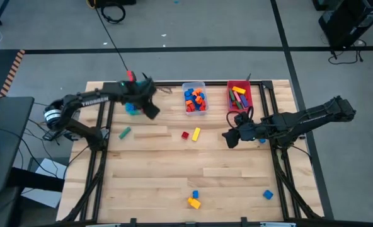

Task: Sort blocks by size
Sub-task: Put the red 1 stud game piece into the blue bin

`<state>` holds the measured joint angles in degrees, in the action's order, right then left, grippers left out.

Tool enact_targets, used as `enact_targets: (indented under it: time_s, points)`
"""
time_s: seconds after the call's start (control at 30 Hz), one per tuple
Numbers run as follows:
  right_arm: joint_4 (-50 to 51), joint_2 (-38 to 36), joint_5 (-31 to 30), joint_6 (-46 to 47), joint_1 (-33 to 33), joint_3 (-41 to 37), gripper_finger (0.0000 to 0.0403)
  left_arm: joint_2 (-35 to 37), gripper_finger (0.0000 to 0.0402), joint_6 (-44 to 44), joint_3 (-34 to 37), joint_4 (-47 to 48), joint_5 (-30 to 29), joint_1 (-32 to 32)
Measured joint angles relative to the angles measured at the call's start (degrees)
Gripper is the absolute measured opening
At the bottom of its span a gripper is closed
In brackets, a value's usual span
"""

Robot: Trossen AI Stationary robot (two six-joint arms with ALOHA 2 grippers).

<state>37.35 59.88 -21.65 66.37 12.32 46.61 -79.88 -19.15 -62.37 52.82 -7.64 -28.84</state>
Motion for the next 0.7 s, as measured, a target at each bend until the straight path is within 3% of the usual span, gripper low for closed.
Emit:
enact_targets:
  time_s: [0.2,0.37,0.5,0.7]
  points:
    - [-1.7,0.0,-1.49,0.13,-0.23,0.01,0.025,-0.75,0.0133,7.48,0.02,0.02,0.29,-13.71]
    - [-2.19,0.0,-1.49,1.16,-1.25,0.02,0.025,-2.89,0.0149,12.92,0.02,-3.42,2.34,-21.33]
    - [-2.2,0.0,-1.49,1.51,-1.97,0.02,0.025,-7.4,0.016,15.95,0.02,-4.09,4.75,-24.2]
    - [-2.19,0.0,-1.49,3.06,-2.36,0.02,0.025,-13.07,0.0165,17.68,-0.01,-6.33,0.65,-25.27]
